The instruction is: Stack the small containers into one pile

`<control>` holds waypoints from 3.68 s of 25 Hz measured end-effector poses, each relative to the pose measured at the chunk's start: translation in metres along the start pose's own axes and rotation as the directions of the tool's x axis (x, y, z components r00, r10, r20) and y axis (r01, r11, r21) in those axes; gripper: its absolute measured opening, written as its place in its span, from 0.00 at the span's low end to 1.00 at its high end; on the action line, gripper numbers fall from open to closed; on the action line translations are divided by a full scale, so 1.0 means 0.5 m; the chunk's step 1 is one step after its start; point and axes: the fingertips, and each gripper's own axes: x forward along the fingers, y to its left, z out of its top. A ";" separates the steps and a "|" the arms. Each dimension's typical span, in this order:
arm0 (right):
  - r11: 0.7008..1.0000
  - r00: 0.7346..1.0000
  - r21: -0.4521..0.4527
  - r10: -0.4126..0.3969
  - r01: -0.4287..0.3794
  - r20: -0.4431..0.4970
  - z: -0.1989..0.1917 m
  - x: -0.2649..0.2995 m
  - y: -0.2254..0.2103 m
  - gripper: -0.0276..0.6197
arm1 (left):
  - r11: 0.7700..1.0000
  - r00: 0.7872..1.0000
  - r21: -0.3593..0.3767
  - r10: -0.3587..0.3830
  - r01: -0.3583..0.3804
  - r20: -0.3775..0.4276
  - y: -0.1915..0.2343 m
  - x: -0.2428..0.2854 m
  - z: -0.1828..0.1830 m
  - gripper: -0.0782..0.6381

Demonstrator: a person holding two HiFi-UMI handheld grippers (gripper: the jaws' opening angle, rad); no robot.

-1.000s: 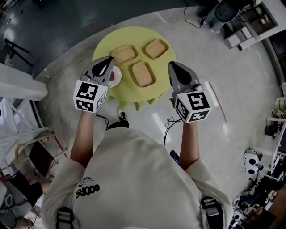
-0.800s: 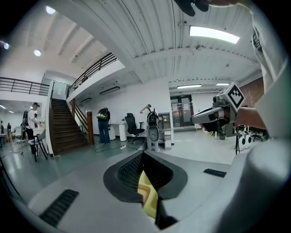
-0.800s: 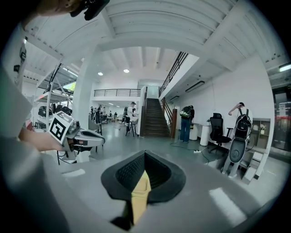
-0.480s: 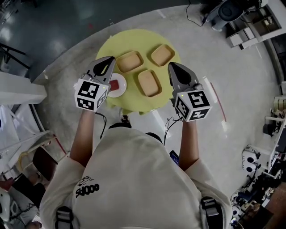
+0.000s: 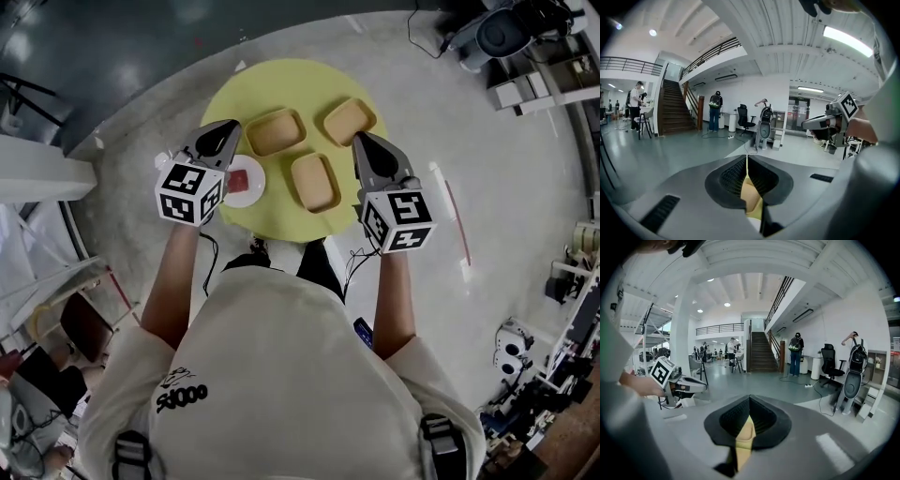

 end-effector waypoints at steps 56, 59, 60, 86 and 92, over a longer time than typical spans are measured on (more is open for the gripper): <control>0.981 0.954 0.067 0.195 -0.184 -0.229 -0.187 0.146 -0.122 0.06 | 0.720 0.864 -0.519 0.227 -0.460 -0.450 0.142 0.198 -0.447 0.14; 0.985 0.963 0.078 0.164 -0.151 -0.216 -0.183 0.126 -0.123 0.06 | 0.725 0.876 -0.528 0.226 -0.443 -0.425 0.149 0.188 -0.433 0.14; 0.987 0.966 0.081 0.153 -0.139 -0.211 -0.181 0.119 -0.123 0.06 | 0.728 0.881 -0.528 0.227 -0.437 -0.416 0.151 0.186 -0.424 0.14; 0.986 0.987 0.143 -0.063 0.085 -0.150 -0.174 -0.030 -0.153 0.06 | 0.932 0.850 -0.323 -0.298 0.161 -0.435 -0.102 0.233 -0.297 0.14; 0.979 0.980 0.162 -0.094 0.122 -0.173 -0.203 -0.062 -0.150 0.06 | 0.938 0.747 -0.171 -0.343 0.300 -0.570 -0.173 0.253 -0.352 0.14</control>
